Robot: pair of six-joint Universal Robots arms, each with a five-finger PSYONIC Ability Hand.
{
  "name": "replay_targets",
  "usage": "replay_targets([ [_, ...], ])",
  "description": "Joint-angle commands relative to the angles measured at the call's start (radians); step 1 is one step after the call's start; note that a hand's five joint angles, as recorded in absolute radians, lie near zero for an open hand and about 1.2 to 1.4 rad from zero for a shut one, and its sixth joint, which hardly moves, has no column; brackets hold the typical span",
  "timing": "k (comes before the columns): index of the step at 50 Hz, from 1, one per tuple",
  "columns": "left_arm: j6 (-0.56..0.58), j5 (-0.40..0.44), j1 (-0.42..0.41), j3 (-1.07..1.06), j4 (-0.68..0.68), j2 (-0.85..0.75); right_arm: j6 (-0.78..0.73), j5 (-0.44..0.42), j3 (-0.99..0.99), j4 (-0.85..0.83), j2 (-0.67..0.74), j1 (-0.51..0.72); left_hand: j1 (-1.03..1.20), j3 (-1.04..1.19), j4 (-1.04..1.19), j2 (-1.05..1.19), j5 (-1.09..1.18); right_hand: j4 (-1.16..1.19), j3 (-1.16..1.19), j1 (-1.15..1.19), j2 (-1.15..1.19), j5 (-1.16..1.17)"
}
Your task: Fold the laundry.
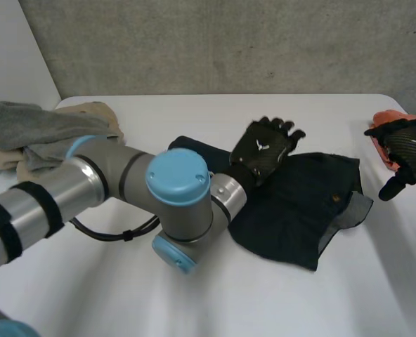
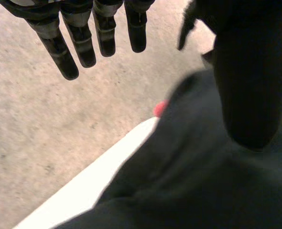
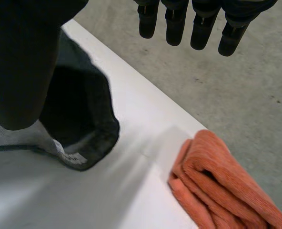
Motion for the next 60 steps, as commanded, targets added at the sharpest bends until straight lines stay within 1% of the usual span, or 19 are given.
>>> replay_targets([
  [1, 0.016, -0.097, 0.080, -0.122, -0.004, 0.239, 0.015, 0.092, -0.026, 0.015, -0.011, 0.002, -0.019, -0.022, -0.013, -0.022, 0.001, -0.041, -0.038, -0.049, -0.037, -0.050],
  [2, 0.018, -0.100, 0.097, -0.143, -0.009, 0.262, 0.016, 0.123, -0.028, 0.026, -0.035, 0.008, -0.016, -0.019, -0.010, -0.019, 0.004, -0.041, -0.038, -0.049, -0.037, -0.050],
  [6, 0.019, -0.096, 0.174, -0.241, -0.035, 0.355, 0.019, 0.155, -0.030, 0.078, -0.132, 0.013, -0.013, -0.016, -0.007, -0.016, 0.007, -0.041, -0.038, -0.049, -0.037, -0.050],
  [12, 0.019, -0.085, 0.308, -0.334, -0.070, 0.386, 0.026, 0.117, -0.056, 0.240, -0.242, 0.026, 0.010, 0.008, 0.016, 0.008, 0.030, -0.041, -0.038, -0.049, -0.037, -0.050],
  [16, 0.021, -0.028, 0.385, -0.357, -0.087, 0.374, 0.027, 0.043, -0.072, 0.404, -0.282, 0.057, 0.060, 0.057, 0.066, 0.057, 0.080, -0.008, -0.005, -0.015, -0.004, -0.017],
  [17, 0.021, 0.004, 0.407, -0.358, -0.092, 0.353, 0.026, 0.027, -0.072, 0.438, -0.284, 0.065, 0.080, 0.078, 0.086, 0.078, 0.101, 0.004, 0.007, -0.004, 0.008, -0.005],
  [22, 0.021, 0.104, 0.454, -0.346, -0.093, 0.267, 0.009, -0.055, -0.018, 0.621, -0.272, 0.138, 0.160, 0.157, 0.166, 0.157, 0.180, 0.039, 0.042, 0.032, 0.043, 0.030],
  [25, 0.021, 0.163, 0.462, -0.334, -0.090, 0.225, 0.001, -0.061, 0.026, 0.646, -0.264, 0.177, 0.224, 0.222, 0.230, 0.222, 0.244, 0.092, 0.095, 0.084, 0.096, 0.083],
  [28, 0.021, 0.205, 0.459, -0.300, -0.092, 0.172, -0.007, -0.058, 0.070, 0.603, -0.230, 0.221, 0.335, 0.333, 0.342, 0.333, 0.356, 0.165, 0.168, 0.158, 0.170, 0.157],
  [31, 0.022, 0.214, 0.450, -0.275, -0.092, 0.126, -0.005, -0.040, 0.107, 0.537, -0.184, 0.264, 0.345, 0.342, 0.351, 0.342, 0.365, 0.177, 0.180, 0.170, 0.181, 0.169],
  [35, 0.031, 0.214, 0.448, -0.240, -0.089, 0.069, -0.002, 0.012, 0.144, 0.449, -0.152, 0.321, 0.330, 0.328, 0.336, 0.328, 0.351, 0.180, 0.183, 0.173, 0.184, 0.172],
  [40, 0.108, 0.211, 0.438, -0.190, -0.081, 0.017, 0.009, 0.075, 0.176, 0.311, -0.108, 0.373, 0.242, 0.240, 0.248, 0.240, 0.263, 0.119, 0.122, 0.111, 0.123, 0.110],
  [45, 0.177, 0.208, 0.421, -0.142, -0.081, -0.031, 0.009, 0.126, 0.187, 0.158, 0.021, 0.407, 0.157, 0.155, 0.163, 0.155, 0.177, 0.083, 0.086, 0.076, 0.088, 0.075],
  [53, 0.203, 0.205, 0.398, -0.114, -0.078, -0.072, -0.002, 0.247, 0.168, -0.017, 0.132, 0.439, 0.174, 0.172, 0.180, 0.172, 0.195, 0.168, 0.171, 0.161, 0.172, 0.159],
  [54, 0.203, 0.205, 0.395, -0.113, -0.078, -0.075, -0.004, 0.256, 0.165, -0.037, 0.144, 0.442, 0.201, 0.198, 0.207, 0.198, 0.221, 0.200, 0.204, 0.193, 0.205, 0.192],
  [55, 0.203, 0.200, 0.392, -0.113, -0.080, -0.079, -0.005, 0.264, 0.164, -0.054, 0.155, 0.445, 0.349, 0.347, 0.355, 0.347, 0.370, 0.256, 0.259, 0.248, 0.260, 0.247],
  [58, 0.203, 0.181, 0.381, -0.113, -0.078, -0.074, -0.007, 0.287, 0.159, -0.129, 0.165, 0.448, 0.947, 0.945, 0.953, 0.945, 0.968, 1.177, 1.180, 1.170, 1.182, 1.169],
  [59, 0.200, 0.156, 0.370, -0.114, -0.078, -0.068, -0.005, 0.290, 0.158, -0.146, 0.165, 0.447, 1.121, 1.118, 1.127, 1.118, 1.141, 1.180, 1.183, 1.173, 1.184, 1.172],
  [60, 0.200, 0.139, 0.366, -0.116, -0.077, -0.063, -0.001, 0.295, 0.159, -0.173, 0.156, 0.447, 1.122, 1.120, 1.128, 1.120, 1.143, 1.180, 1.183, 1.173, 1.184, 1.172],
])
